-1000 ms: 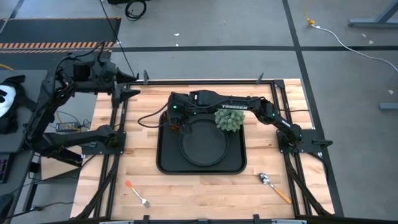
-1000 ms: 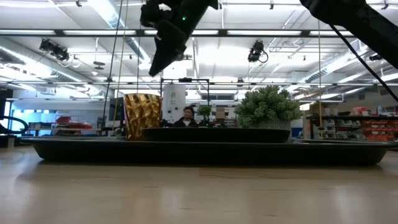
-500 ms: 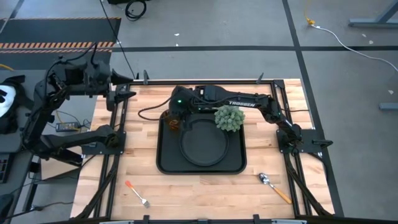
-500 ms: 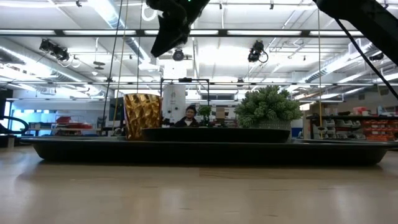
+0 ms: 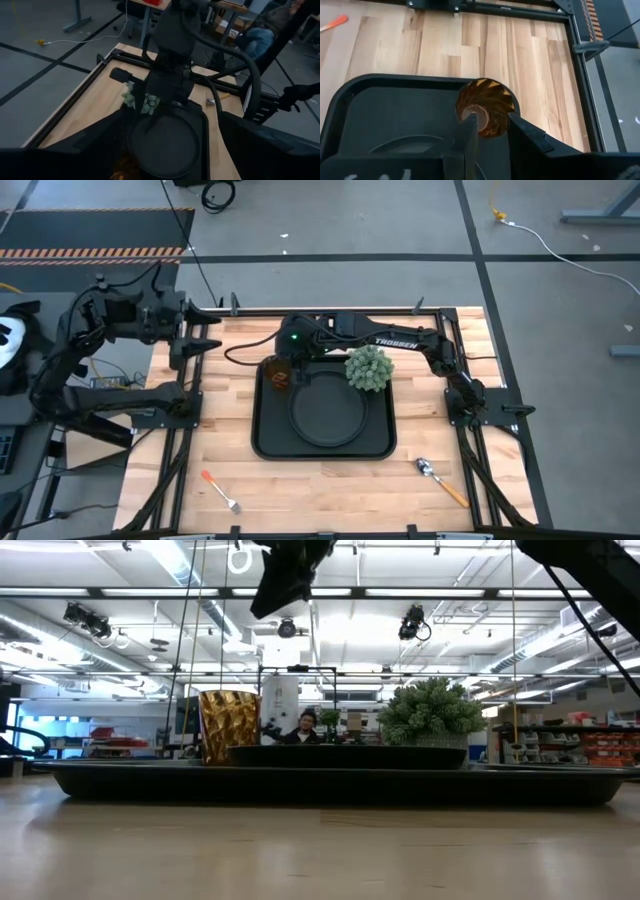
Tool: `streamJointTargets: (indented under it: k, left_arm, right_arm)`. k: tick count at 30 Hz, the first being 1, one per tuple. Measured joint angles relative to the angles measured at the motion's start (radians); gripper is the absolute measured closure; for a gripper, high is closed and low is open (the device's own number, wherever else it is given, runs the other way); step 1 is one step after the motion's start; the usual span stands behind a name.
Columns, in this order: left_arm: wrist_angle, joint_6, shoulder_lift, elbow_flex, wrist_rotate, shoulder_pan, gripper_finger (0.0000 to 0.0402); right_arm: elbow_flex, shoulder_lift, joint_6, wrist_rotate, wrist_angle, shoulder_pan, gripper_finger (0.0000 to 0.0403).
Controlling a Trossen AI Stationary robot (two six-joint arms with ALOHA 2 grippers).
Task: Pick and place plate/cup/fork/spoon on tray
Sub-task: Put the orange spoon on the black serving tray to the left of the black plate
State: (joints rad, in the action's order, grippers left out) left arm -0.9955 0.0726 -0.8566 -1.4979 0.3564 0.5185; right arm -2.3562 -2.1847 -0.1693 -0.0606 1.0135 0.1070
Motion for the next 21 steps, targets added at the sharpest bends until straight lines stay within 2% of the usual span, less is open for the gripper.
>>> streamJointTargets:
  k: [21]
  left_arm:
    - [-0.003,0.029,0.000,0.000,-0.095,-0.114,0.0072]
  right_arm:
    - [0.000,0.003,0.018,0.000,0.014,-0.003,0.0292]
